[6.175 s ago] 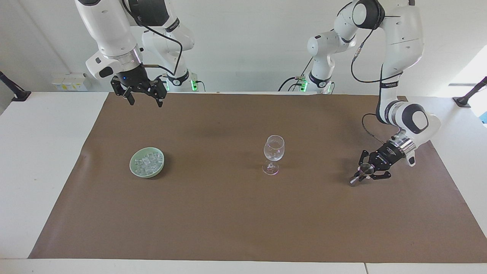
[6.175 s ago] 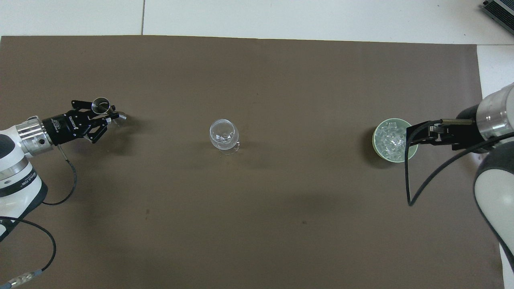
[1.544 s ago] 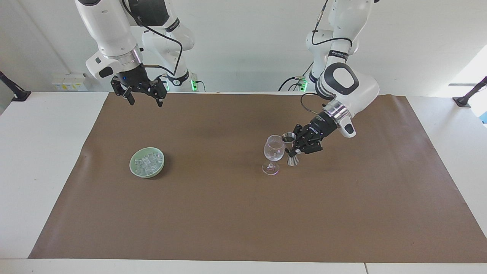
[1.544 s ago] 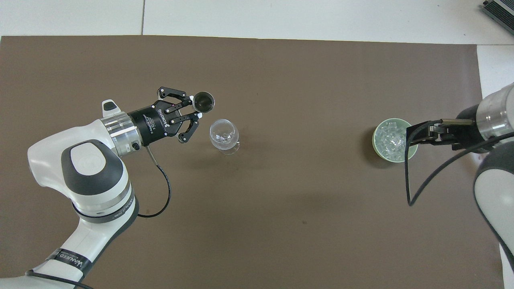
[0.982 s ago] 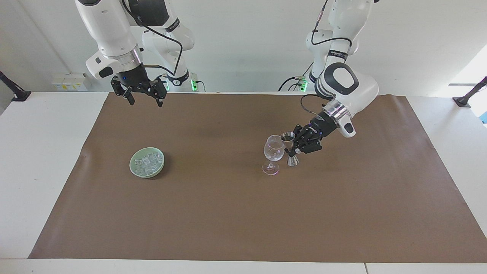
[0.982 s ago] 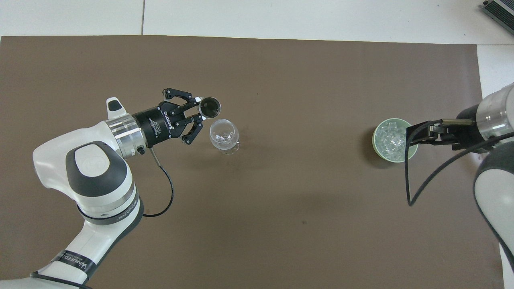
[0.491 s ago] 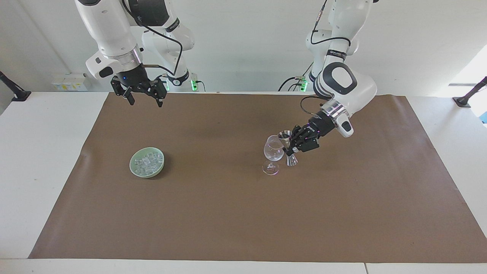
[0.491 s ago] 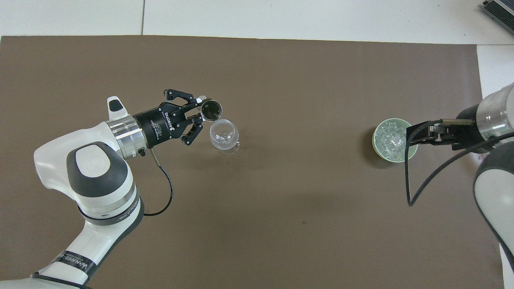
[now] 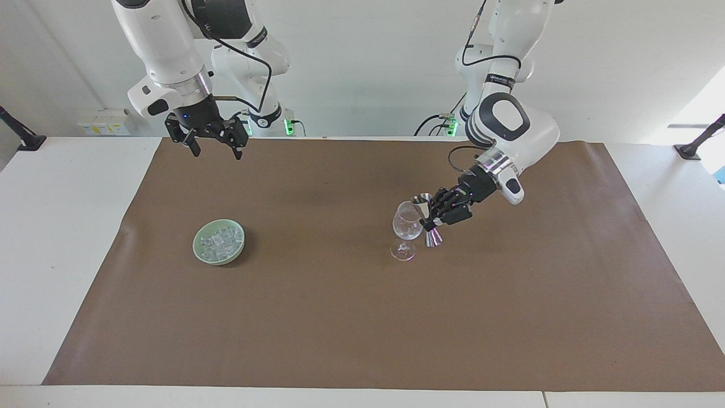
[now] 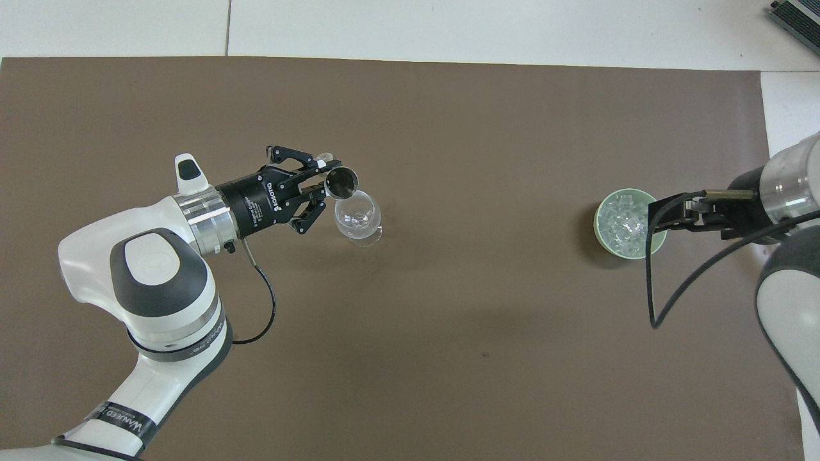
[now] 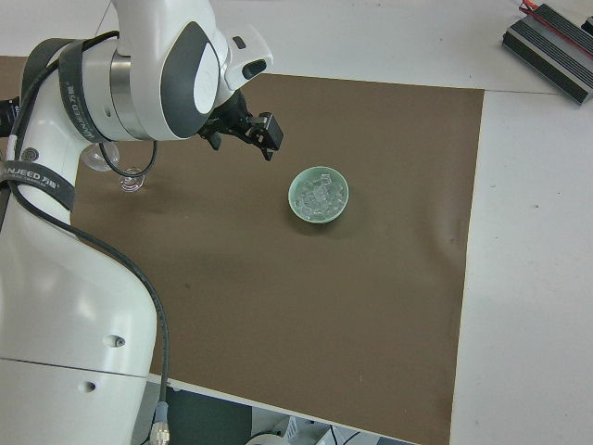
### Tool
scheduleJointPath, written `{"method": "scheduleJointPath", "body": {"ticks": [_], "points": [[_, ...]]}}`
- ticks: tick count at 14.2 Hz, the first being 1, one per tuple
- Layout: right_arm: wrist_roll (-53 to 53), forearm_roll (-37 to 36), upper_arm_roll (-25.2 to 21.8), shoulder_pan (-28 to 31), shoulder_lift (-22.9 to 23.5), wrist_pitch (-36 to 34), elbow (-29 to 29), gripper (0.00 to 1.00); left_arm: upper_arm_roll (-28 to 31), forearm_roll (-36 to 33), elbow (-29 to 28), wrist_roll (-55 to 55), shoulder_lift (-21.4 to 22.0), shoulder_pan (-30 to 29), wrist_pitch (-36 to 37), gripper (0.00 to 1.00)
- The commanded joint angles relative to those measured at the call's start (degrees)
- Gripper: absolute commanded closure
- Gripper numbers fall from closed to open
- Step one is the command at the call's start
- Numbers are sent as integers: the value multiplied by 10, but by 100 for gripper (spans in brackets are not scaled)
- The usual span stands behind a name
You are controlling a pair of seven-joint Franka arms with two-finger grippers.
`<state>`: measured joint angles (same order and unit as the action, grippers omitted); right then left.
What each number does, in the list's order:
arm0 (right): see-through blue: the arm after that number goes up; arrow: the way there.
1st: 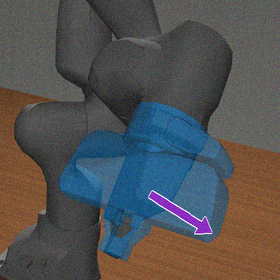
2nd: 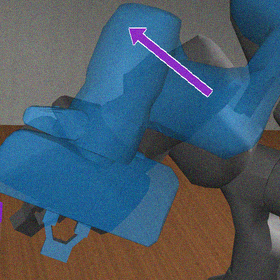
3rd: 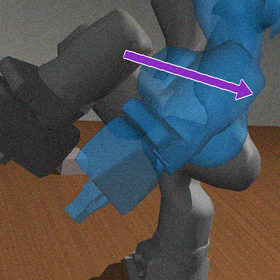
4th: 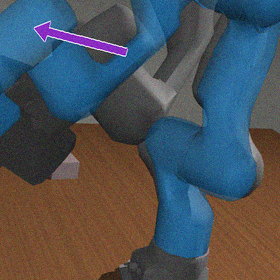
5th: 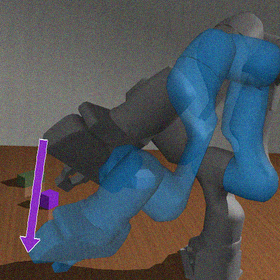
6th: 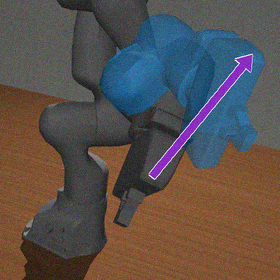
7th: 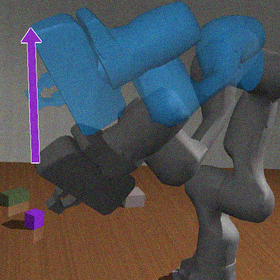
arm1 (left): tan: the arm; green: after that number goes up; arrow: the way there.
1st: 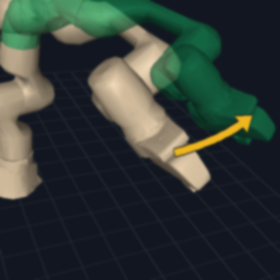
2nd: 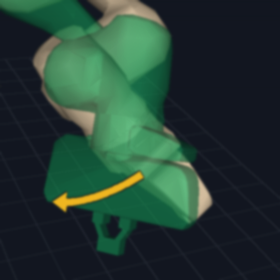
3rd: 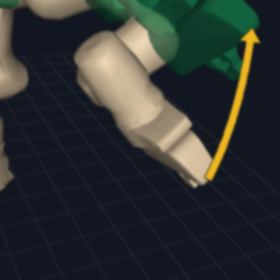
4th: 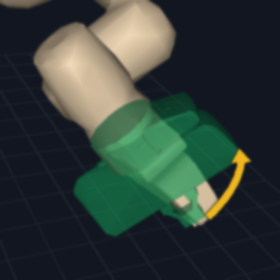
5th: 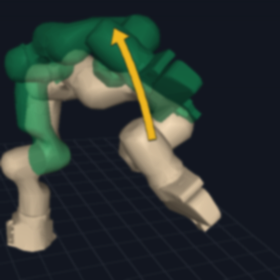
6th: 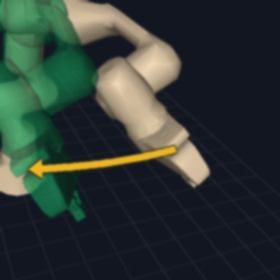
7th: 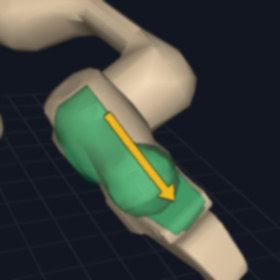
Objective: Pour wine and add ice with both arms
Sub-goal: 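Tilt the jigger over the clear glass with the left gripper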
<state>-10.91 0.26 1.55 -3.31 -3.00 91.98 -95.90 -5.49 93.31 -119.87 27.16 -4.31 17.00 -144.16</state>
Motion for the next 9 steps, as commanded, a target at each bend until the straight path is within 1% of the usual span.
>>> {"method": "scheduleJointPath", "body": {"ticks": [1, 9], "points": [[18, 13, 4, 10, -5, -9, -3, 0, 7, 16, -21, -26, 22, 15, -9, 100], [18, 13, 4, 10, -5, -9, -3, 0, 8, 15, -26, -93, 24, 15, -7, 100]]}}
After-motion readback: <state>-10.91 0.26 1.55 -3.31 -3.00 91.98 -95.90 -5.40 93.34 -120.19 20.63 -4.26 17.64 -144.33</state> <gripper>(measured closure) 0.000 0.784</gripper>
